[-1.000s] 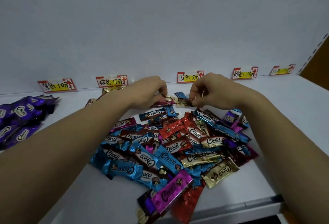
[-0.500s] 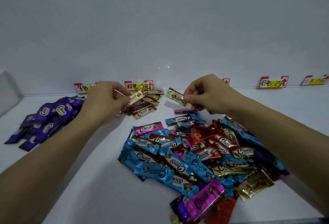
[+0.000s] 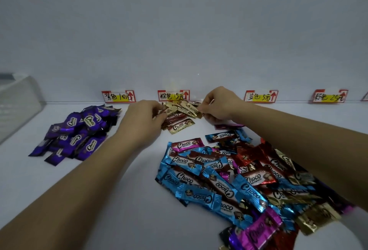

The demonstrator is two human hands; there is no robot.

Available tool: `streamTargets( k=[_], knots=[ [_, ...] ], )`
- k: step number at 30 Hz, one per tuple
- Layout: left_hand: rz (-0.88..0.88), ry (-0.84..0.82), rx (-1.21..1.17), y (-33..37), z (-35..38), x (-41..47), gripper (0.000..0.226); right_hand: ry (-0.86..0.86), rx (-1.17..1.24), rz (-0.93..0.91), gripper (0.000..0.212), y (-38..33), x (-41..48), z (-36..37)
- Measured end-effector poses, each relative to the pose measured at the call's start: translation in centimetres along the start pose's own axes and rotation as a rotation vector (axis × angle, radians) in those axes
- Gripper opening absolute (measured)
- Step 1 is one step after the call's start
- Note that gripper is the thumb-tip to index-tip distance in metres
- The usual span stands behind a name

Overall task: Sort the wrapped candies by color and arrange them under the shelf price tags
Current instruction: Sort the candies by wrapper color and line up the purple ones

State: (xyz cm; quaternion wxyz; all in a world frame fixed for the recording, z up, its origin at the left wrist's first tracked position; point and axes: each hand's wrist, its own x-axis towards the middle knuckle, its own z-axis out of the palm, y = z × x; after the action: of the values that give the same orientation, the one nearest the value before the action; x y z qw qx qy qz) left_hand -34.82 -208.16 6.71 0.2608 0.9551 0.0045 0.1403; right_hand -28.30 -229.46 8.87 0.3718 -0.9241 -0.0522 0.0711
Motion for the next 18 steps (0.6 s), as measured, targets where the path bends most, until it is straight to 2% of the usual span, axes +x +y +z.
streamTargets(
  k=[5,9,13,18],
  knots=[
    [0.003,-0.046,-0.08,0.9,0.4,-0.3,0.029,0.006,-0.037,-0.054,0.008,0.6,-1.3,-2.0],
    [0.035,-0.022,-0.042,1.4,0.4,-0.5,0.031,0.016,-0.287,-0.23,0.007,1.5,-4.5,-4.8],
    [0.231,0.009,0.015,2.1,0.0,-1.1,0.031,0.105,-0.347,-0.376,0.011,4.0,-8.7,-8.0],
    [0.474,-0.123,-0.009,5.6,-0.2,-2.9,0.029,0.013,-0.329,-0.425,0.015,8.0,-12.0,-10.8]
  ],
)
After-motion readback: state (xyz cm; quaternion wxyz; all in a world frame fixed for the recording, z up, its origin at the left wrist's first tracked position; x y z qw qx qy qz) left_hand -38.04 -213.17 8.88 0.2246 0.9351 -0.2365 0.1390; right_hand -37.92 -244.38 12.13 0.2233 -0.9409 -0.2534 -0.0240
